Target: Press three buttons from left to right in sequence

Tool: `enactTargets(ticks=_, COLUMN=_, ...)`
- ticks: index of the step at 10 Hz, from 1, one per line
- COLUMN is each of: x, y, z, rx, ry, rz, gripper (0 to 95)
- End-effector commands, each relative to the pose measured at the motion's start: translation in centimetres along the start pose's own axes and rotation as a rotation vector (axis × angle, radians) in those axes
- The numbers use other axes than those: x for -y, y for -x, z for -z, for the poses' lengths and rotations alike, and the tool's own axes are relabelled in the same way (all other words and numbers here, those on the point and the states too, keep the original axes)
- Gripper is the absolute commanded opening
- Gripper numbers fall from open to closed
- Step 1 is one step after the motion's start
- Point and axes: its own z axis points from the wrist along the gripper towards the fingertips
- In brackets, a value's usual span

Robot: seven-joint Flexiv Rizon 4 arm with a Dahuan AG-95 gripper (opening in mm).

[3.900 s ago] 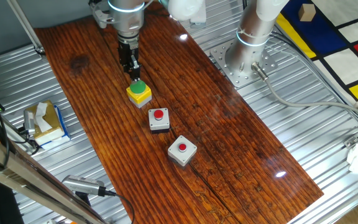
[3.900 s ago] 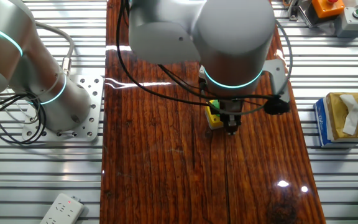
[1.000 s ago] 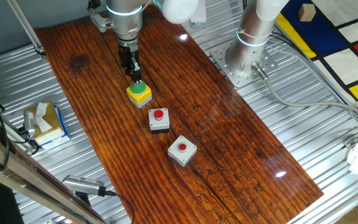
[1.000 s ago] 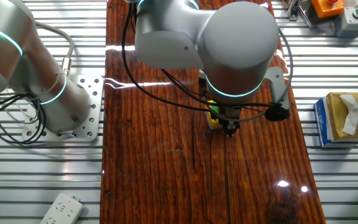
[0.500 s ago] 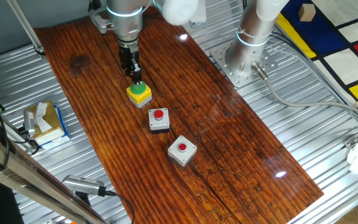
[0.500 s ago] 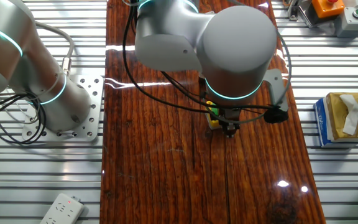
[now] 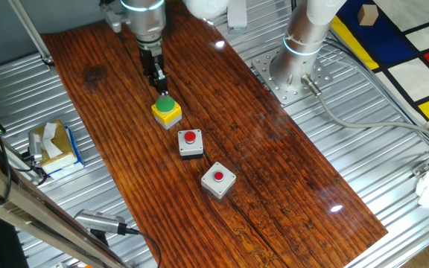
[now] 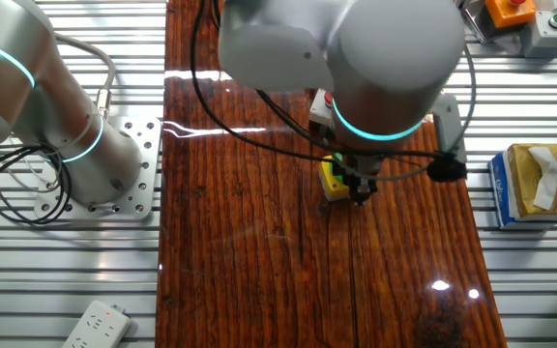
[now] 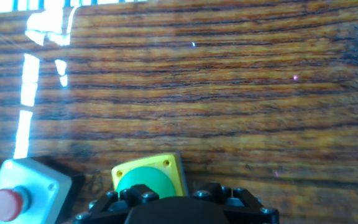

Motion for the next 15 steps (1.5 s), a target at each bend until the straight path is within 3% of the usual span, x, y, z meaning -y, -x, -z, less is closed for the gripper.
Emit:
enactTargets(ticks=1, x=-0.4, y=0.3, z=0.5, rx=0.014, ry=0.006, rz=-0.038, gripper=57.0)
enactTargets(ticks=4, x=-1.3, y=1.6, z=1.7, rx=0.036, ry=-0.005, rz=-0.085, gripper=57.0)
enactTargets(ticks=7, x=-2.2, y=3.3, z=2.8, rx=0.039, ry=-0.017, rz=-0.106, gripper=57.0)
enactTargets(ticks=12, x=-5.0, y=6.1, z=4.3, rx=0.053, ry=-0.012, rz=-0.221, gripper=57.0)
enactTargets(ticks=15, x=-6.1, y=7.2, z=4.4, rx=0.059, ry=-0.024, rz=-0.24, gripper=0.0)
